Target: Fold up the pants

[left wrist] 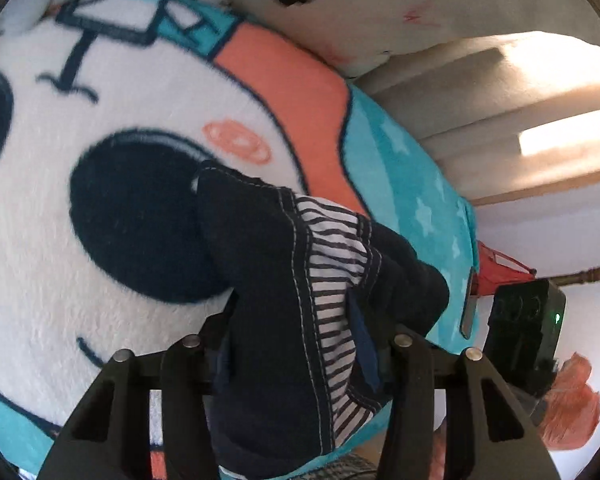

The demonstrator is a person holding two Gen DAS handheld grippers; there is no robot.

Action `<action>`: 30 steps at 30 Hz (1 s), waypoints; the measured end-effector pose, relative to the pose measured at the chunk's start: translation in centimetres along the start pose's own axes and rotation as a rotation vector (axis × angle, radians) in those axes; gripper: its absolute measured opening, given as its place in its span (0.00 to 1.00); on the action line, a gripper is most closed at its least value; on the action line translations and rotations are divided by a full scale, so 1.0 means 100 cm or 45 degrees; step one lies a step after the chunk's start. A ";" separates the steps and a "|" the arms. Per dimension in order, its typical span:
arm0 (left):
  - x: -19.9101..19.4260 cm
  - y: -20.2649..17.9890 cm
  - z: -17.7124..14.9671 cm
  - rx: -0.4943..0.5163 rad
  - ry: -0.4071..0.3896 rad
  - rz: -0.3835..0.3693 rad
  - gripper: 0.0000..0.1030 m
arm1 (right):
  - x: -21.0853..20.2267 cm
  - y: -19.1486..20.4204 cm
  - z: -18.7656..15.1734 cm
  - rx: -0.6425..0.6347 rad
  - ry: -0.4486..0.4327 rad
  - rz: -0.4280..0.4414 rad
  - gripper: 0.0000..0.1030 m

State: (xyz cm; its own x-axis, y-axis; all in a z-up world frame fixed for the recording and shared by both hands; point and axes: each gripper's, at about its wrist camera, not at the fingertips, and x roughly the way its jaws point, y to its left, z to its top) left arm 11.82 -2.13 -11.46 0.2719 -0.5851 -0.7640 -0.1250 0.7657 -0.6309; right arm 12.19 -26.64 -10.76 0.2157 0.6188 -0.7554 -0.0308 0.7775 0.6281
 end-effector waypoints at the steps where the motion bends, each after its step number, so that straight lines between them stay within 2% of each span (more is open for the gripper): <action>1: -0.003 -0.001 0.000 0.002 -0.003 -0.013 0.46 | -0.004 0.001 0.001 0.013 -0.006 0.015 0.35; 7: -0.022 -0.010 0.022 0.044 -0.072 -0.020 0.46 | -0.020 0.025 0.027 -0.031 -0.075 0.050 0.35; 15: -0.011 -0.005 0.077 0.075 -0.077 0.125 0.46 | 0.009 0.053 0.075 -0.088 -0.105 -0.045 0.35; 20: 0.001 0.002 0.089 0.057 -0.057 0.186 0.46 | 0.027 0.052 0.087 -0.080 -0.099 -0.091 0.36; 24: -0.001 0.008 0.092 0.041 -0.020 0.172 0.47 | 0.036 0.044 0.091 -0.059 -0.096 -0.169 0.46; 27: -0.015 0.006 0.090 0.044 -0.039 0.155 0.47 | 0.021 0.039 0.090 -0.023 -0.116 -0.156 0.51; 30: -0.040 -0.004 0.078 0.097 -0.099 0.189 0.47 | -0.011 0.046 0.089 -0.050 -0.220 -0.163 0.53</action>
State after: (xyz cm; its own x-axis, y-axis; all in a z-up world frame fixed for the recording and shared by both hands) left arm 18.21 2.02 -7.06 0.3294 -0.4443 -0.8331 -0.0973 0.8617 -0.4980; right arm 20.49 -24.70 -5.39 0.3845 0.4887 -0.7831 -0.0295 0.8545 0.5187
